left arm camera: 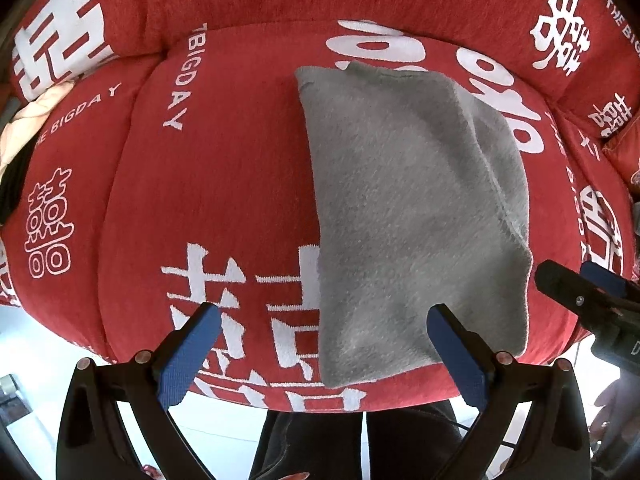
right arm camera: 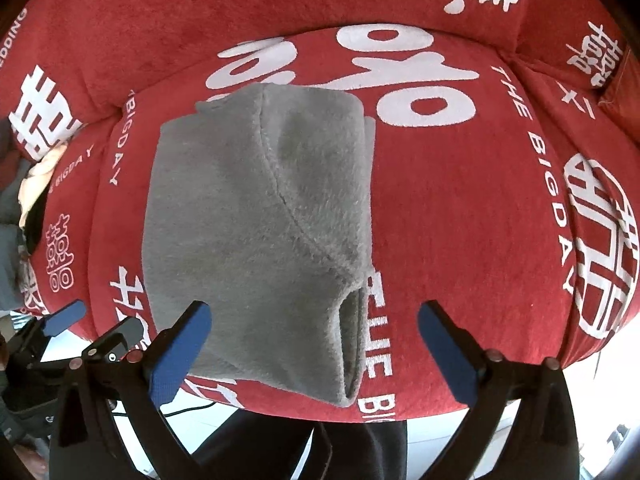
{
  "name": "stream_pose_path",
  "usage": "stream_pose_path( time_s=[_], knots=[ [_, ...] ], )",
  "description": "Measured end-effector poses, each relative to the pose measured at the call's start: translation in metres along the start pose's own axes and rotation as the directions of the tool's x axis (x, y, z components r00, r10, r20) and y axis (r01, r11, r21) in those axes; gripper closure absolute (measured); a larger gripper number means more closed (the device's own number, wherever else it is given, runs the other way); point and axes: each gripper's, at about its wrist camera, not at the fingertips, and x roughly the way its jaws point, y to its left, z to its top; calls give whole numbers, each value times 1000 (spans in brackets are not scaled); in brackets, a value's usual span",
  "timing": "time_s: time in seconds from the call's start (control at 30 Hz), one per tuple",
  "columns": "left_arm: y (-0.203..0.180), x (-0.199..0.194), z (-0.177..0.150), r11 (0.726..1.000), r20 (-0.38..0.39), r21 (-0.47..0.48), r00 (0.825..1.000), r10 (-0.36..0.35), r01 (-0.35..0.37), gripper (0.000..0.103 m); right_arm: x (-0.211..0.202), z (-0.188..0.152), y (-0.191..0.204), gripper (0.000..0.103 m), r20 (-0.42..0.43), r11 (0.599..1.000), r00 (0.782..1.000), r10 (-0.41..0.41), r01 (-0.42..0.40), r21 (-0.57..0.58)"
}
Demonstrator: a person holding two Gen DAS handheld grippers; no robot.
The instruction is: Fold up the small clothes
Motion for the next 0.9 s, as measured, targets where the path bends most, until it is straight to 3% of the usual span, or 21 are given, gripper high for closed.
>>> stream_pose_path(
  time_s=[0.9],
  knots=[
    [3, 4, 2, 999, -4, 10, 999, 32, -32, 0, 4, -1, 5, 0, -35, 1000, 999, -7, 8, 9]
  ],
)
